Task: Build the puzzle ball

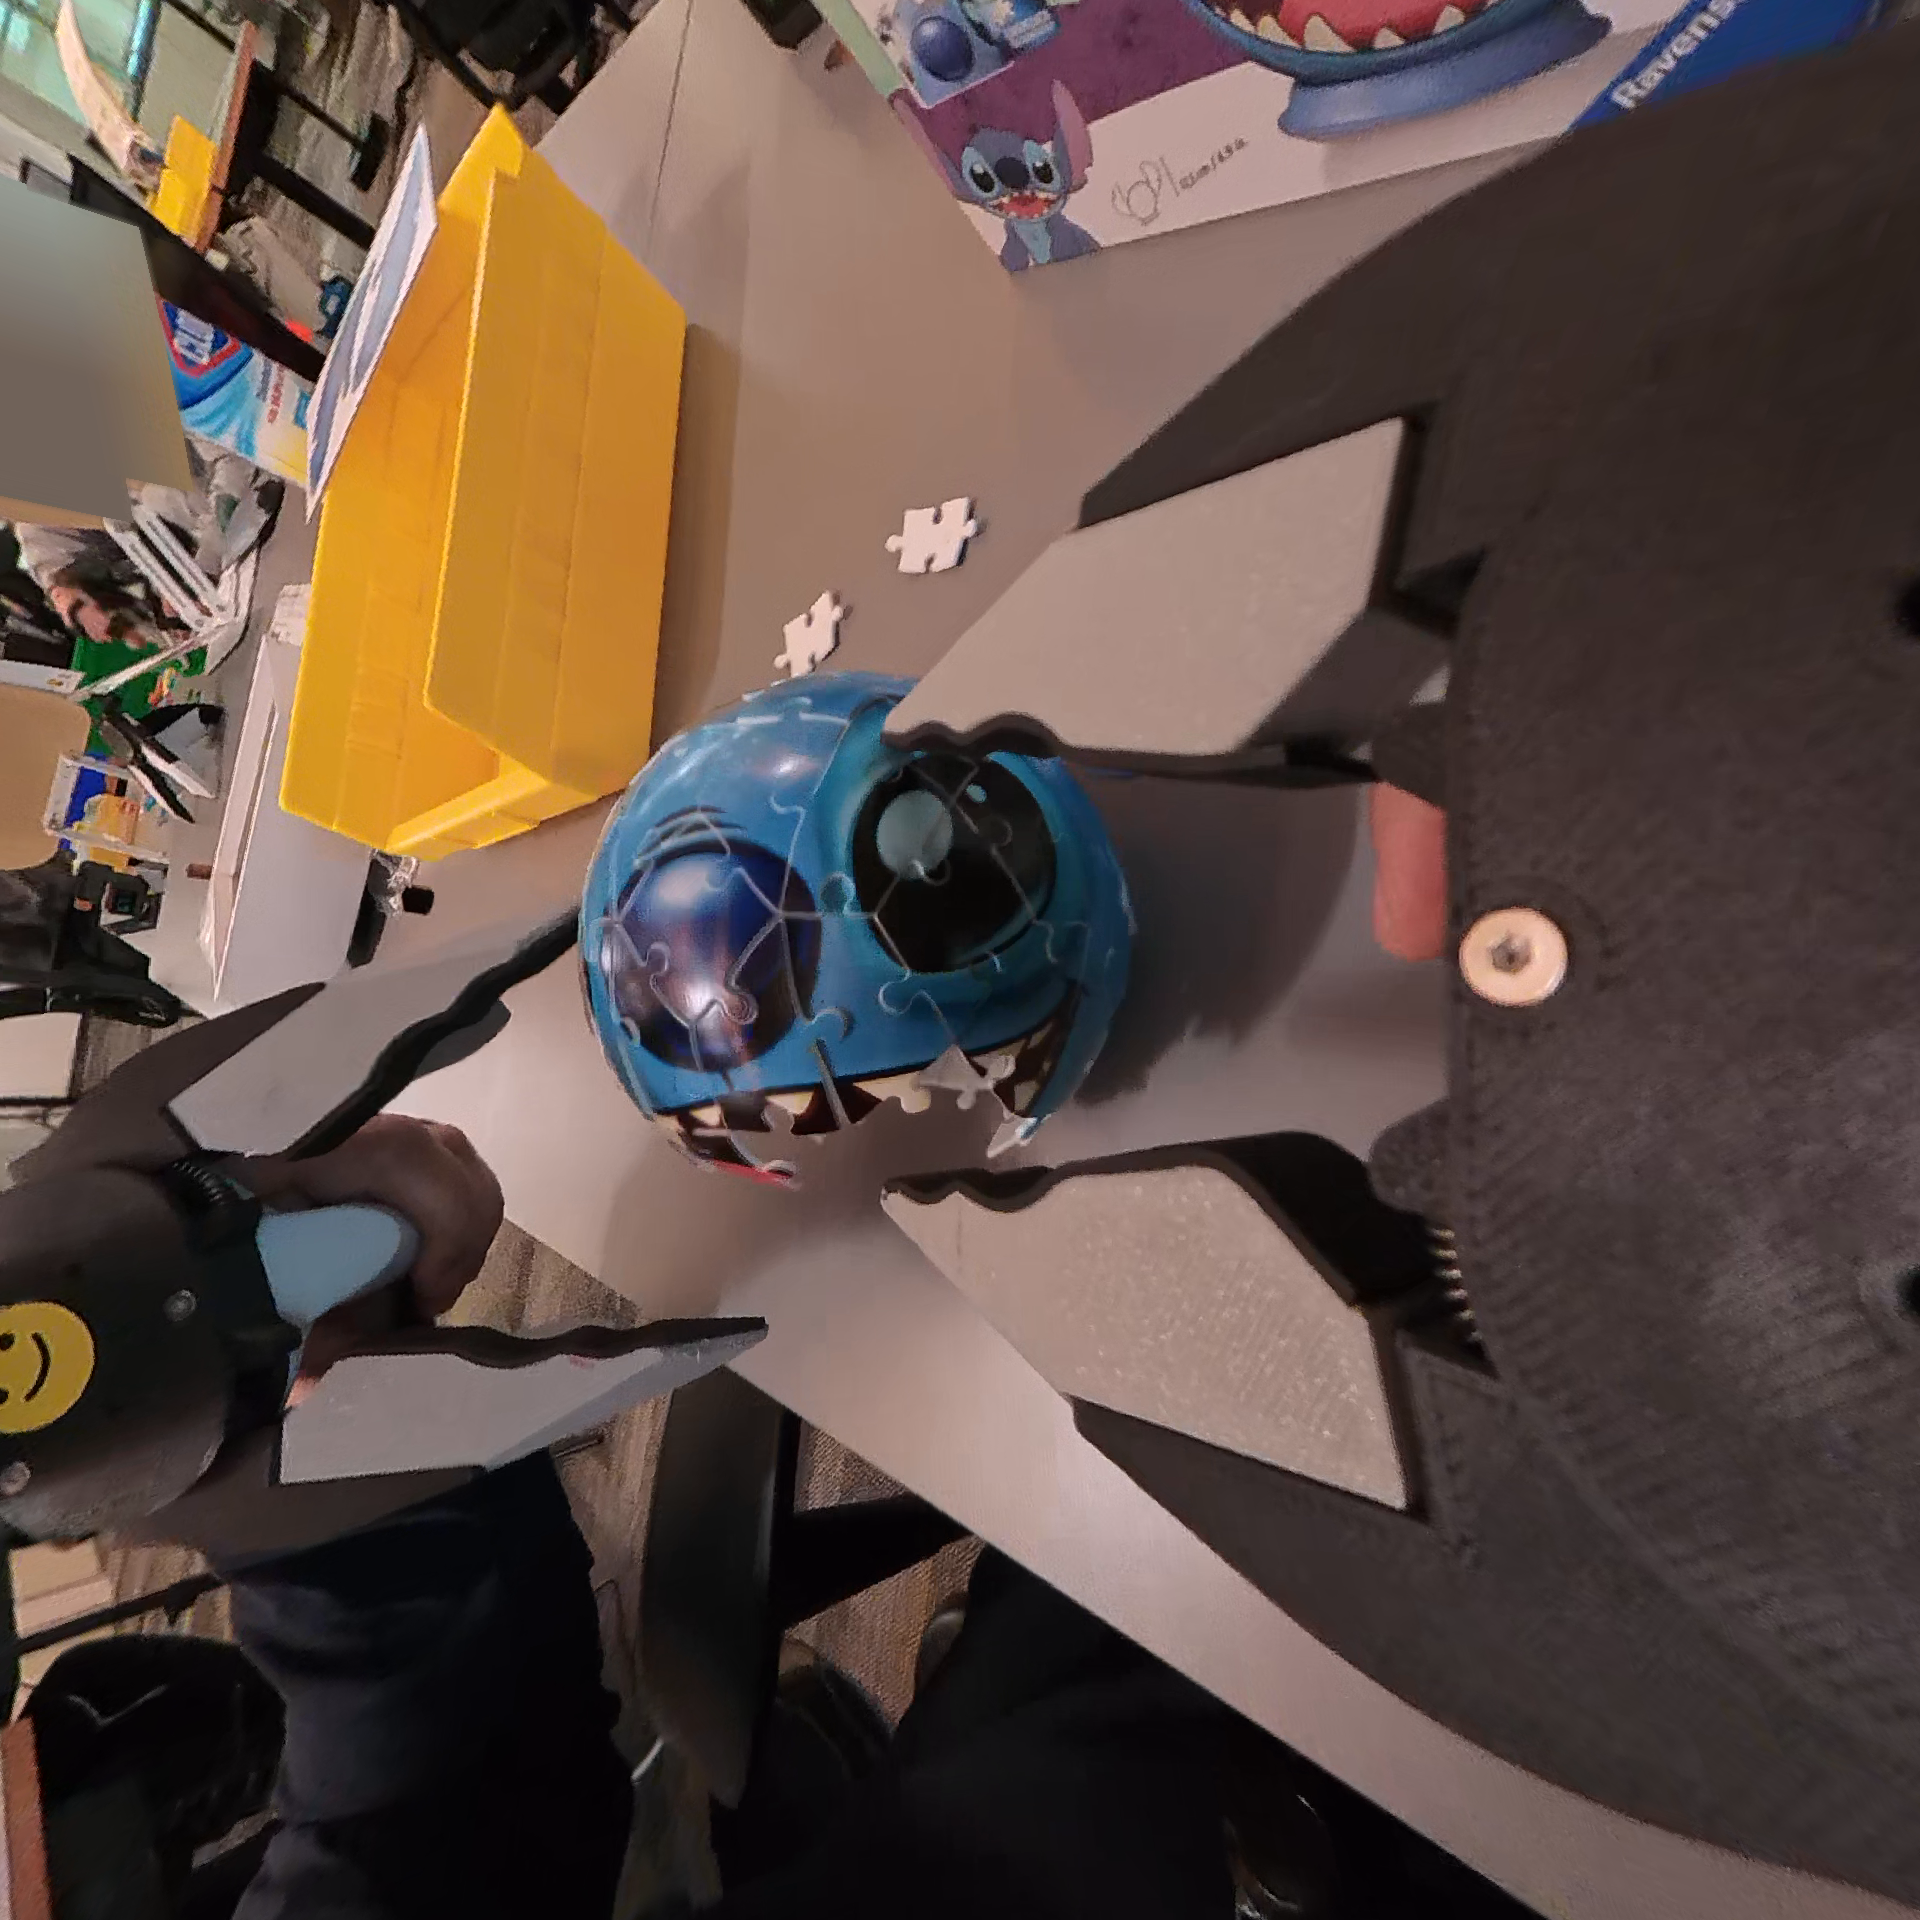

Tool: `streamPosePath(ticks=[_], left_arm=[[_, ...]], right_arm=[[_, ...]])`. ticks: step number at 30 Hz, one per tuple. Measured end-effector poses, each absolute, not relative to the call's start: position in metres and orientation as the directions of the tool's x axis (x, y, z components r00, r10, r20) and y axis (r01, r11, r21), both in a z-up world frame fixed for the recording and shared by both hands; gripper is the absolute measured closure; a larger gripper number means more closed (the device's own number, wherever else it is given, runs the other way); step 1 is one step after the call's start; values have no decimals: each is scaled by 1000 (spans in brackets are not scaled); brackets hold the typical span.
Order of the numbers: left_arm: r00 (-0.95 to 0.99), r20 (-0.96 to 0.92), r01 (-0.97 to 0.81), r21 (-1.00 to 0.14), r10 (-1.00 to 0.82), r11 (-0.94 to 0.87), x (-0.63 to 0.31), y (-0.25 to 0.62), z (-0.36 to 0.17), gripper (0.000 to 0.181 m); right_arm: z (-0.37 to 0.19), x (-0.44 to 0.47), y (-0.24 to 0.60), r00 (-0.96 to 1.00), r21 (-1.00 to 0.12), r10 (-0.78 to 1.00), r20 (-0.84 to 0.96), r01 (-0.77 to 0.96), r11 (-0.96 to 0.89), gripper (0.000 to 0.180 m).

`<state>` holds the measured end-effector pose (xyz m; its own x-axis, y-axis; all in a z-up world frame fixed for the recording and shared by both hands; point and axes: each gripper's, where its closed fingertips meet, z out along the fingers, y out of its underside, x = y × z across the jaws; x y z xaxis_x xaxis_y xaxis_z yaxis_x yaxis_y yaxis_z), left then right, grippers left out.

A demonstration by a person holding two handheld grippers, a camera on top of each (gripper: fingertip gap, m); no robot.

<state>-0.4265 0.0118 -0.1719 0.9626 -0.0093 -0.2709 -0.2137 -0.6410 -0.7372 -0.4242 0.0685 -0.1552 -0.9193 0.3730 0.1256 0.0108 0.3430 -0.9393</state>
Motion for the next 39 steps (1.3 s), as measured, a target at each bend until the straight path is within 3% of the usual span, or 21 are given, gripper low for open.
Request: streamPosePath(ticks=[12,23,30,35,39], left_arm=[[970,-243,-205,-798,-8,-567,-439,41,-163,67],[956,-272,-284,-762,-111,-582,-440,63,-160,66],[942,-289,-330,-721,-168,-609,-439,82,-159,69],[942,-259,-335,-732,-213,-593,-433,102,-156,61],[922,-233,-376,-728,-308,-574,-416,124,-151,56]], right_arm=[[-165,-446,93,-924,-960,357,-138,214,182,94],[-138,-450,113,-914,-977,402,-55,132,166,95],[-148,-447,121,-909,-968,407,-84,172,184,91],[-156,-428,142,-912,-958,395,-108,201,204,99],[-169,-418,167,-891,-939,445,-83,220,265,95]])
